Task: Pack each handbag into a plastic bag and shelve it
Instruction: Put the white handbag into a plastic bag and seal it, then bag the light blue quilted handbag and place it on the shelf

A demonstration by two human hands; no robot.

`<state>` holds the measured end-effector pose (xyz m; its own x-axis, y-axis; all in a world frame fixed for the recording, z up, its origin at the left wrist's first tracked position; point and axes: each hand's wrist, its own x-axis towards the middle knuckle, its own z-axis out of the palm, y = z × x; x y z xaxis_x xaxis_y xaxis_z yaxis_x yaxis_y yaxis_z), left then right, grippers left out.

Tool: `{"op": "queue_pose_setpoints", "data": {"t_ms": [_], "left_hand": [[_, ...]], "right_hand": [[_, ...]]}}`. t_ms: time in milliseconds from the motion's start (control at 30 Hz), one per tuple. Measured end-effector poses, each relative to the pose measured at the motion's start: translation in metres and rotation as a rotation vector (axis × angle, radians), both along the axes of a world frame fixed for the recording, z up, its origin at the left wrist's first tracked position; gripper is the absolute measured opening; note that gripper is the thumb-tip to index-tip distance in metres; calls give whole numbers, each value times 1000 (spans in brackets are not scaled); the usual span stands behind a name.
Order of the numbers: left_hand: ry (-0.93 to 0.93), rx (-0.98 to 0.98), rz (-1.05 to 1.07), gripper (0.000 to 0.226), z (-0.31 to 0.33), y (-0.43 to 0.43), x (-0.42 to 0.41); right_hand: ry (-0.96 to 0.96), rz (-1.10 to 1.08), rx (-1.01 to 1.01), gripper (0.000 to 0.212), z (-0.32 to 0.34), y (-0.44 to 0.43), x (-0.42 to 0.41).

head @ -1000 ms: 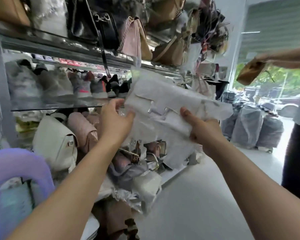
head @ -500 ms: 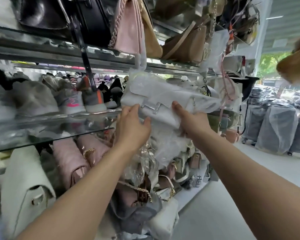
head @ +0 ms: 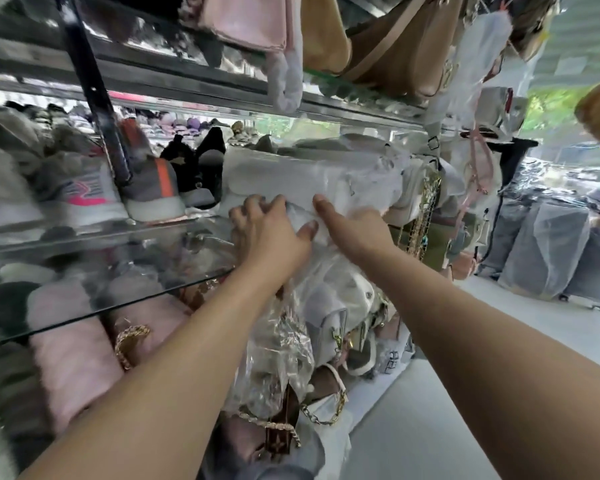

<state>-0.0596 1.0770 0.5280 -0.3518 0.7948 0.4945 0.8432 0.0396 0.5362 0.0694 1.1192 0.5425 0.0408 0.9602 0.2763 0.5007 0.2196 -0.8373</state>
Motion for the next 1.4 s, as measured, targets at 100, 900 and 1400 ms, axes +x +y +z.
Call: {"op": "queue_pose_setpoints", "data": {"t_ms": [100,900,1400], "left_hand": [[-19,-47,-19,53,0,5,-7],[-282,271,-58,24,-32,-187,40],[-256,191,629,30,-251,-553,-81]], "right_hand": [[-159,20,101,75,-5,-3,-2],[50,237,393,33,-85,-160,13],[50,992,434,22,-258,-485,-164]]}}
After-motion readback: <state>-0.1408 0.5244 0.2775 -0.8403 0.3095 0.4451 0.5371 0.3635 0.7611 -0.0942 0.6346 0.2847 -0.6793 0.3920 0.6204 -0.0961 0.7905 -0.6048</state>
